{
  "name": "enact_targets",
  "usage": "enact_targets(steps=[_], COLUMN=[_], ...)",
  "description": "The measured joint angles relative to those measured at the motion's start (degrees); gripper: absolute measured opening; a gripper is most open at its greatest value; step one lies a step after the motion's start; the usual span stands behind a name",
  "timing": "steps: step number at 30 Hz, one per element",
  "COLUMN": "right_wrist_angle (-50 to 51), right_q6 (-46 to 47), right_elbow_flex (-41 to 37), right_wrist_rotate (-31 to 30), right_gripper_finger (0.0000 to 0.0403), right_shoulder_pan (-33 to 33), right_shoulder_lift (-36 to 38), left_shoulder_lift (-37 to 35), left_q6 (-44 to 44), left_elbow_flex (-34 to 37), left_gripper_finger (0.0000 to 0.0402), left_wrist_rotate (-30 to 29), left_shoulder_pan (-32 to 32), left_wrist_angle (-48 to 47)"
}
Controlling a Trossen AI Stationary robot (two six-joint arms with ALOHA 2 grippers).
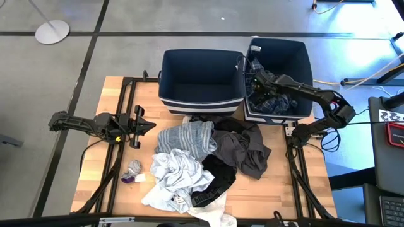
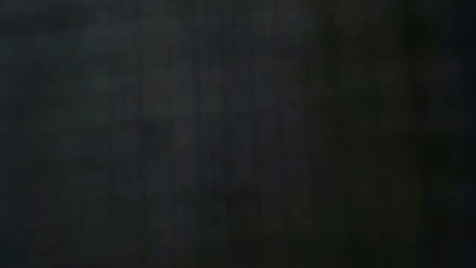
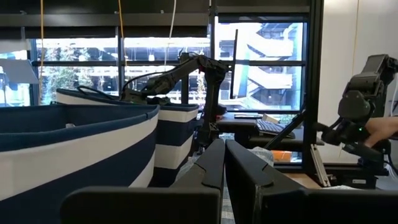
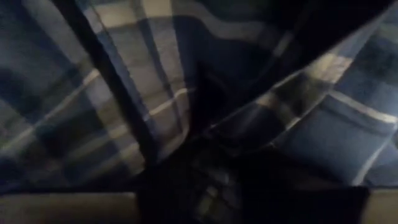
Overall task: Sort clothes
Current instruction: Put the blue checkered polo into the right blue laundry organizer, then put the gray pants into the right blue laundry organizer
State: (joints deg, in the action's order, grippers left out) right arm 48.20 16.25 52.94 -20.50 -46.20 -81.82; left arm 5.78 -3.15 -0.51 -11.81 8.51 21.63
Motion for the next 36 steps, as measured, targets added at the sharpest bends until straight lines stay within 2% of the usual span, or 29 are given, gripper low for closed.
enact_targets(steps=[3,6,12,17,24,30,36], right_wrist_angle=[3.34,8.15,17.06,22.77,23.94,23.82,23.29], right_q6=[-1.40,-1.70,-0.06,1.66,2.99,2.56,2.79], right_elbow_flex=[2.04,5.58,15.24,24.61,32.01,32.38,32.38], right_wrist_rotate=[-0.60,-0.82,-0.73,-0.88,1.09,7.64,8.05], right_gripper_finger=[0.0173,0.0189,0.0193,0.0193,0.0193,0.0193,0.0193], right_shoulder_pan=[0.05,0.09,1.82,5.89,16.64,28.55,41.28], right_shoulder_lift=[-0.09,0.35,3.88,6.87,10.66,12.54,12.85], left_shoulder_lift=[-0.01,-0.01,0.00,-0.02,-0.02,-0.01,-0.01], left_q6=[0.12,0.17,0.17,0.18,1.00,1.05,0.98], left_elbow_flex=[0.00,0.00,0.00,0.00,0.00,0.01,0.01], left_gripper_finger=[0.0004,0.0004,0.0004,0.0004,0.0004,0.0004,0.0004], left_wrist_rotate=[0.00,0.00,0.00,0.01,0.00,0.00,0.01], left_shoulder_pan=[0.00,0.00,0.00,0.00,0.00,0.00,0.00], left_wrist_angle=[0.00,0.00,0.00,0.00,0.00,0.00,-0.02])
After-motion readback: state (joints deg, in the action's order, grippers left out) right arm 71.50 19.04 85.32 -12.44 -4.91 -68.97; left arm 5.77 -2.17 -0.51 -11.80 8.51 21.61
